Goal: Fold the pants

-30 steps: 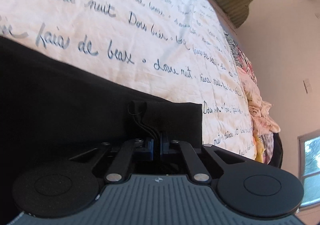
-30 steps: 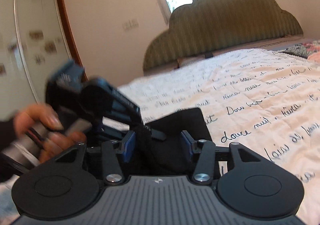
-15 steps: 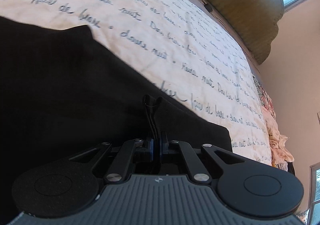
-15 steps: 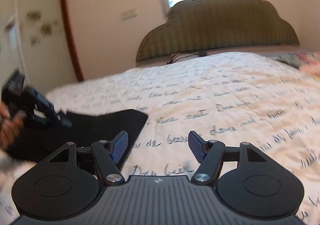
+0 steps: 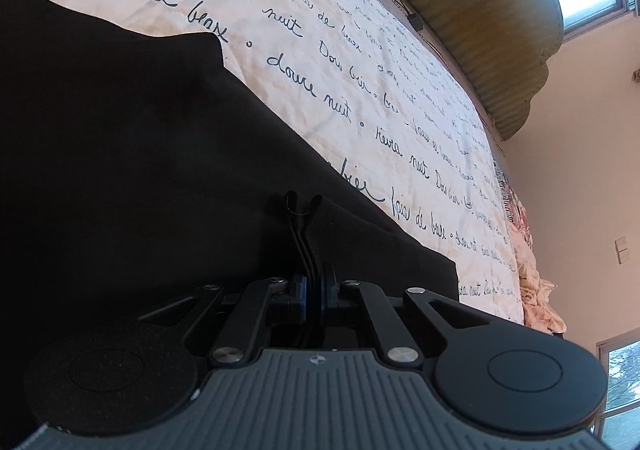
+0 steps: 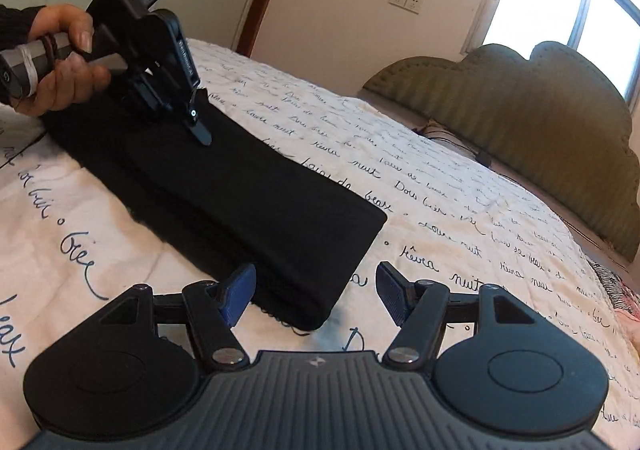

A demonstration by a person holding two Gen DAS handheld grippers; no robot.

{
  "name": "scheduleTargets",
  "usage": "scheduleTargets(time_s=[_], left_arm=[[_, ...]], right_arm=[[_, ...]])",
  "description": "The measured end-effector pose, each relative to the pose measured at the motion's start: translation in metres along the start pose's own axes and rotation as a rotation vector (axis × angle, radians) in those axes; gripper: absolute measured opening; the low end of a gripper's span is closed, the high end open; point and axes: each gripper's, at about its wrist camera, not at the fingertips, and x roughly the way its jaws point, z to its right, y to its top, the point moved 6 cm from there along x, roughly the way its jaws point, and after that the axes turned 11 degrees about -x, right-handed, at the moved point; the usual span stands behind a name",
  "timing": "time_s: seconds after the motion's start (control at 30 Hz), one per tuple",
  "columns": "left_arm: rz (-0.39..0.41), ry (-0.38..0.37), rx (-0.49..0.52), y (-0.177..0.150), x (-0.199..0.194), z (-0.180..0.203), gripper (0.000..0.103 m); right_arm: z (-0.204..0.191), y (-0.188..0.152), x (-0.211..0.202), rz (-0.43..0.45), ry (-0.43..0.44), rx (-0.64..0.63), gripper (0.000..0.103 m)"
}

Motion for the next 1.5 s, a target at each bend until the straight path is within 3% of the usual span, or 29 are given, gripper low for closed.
scheduleTargets(time_s=[0.1,0.33,0.43,0.47,0.57,0.67,0.7,0.9,1.0,1.13,1.27,1.5], left_arm=[[0.001,-0.003,-0.003,0.000,-0.001,-0.001,0.007],[0.013,0.010,0.019,0.001,-0.013,-0.002,0.006],[-0.019,-0.007,-0.009,-0.004,-0.014,-0.005,0.005],[-0.046,-0.029,-0.034,-0.005,-0.013,-0.006,0.011],[-0.094,-0.066,-0.095,-0.007,-0.005,-0.011,0.013],[-0.054,-0.042,-0.080,-0.006,-0.006,-0.009,0.011],[-0.031,-0.023,-0.064,-0.004,-0.008,-0.008,0.005],[0.034,0.026,-0.024,-0.001,-0.030,-0.011,0.005],[0.014,0.031,-0.066,-0.004,-0.025,-0.024,0.007],[0.025,0.036,-0.048,-0.003,-0.030,-0.017,0.006],[0.012,0.034,-0.048,-0.002,-0.028,-0.021,0.008],[0.018,0.011,-0.044,0.001,-0.022,-0.031,0.015]], right_arm=[[-0.003,-0.005,0.015,-0.053,-0.013,-0.042,0.066],[0.008,-0.001,0.019,-0.027,-0.039,0.010,0.066],[0.008,-0.005,0.022,-0.042,-0.052,-0.014,0.066],[0.007,-0.006,0.024,-0.051,-0.055,-0.026,0.066],[0.003,-0.005,0.026,-0.042,-0.058,-0.040,0.066],[0.001,-0.003,0.028,-0.043,-0.062,-0.055,0.066],[0.000,-0.003,0.029,-0.044,-0.063,-0.060,0.066],[0.002,-0.005,0.025,-0.043,-0.078,-0.069,0.066],[-0.002,-0.006,0.030,-0.044,-0.076,-0.070,0.066],[-0.001,-0.004,0.035,-0.050,-0.093,-0.078,0.066],[0.024,-0.016,0.036,-0.077,-0.066,0.027,0.077],[0.018,-0.020,0.035,-0.087,-0.065,0.046,0.078]])
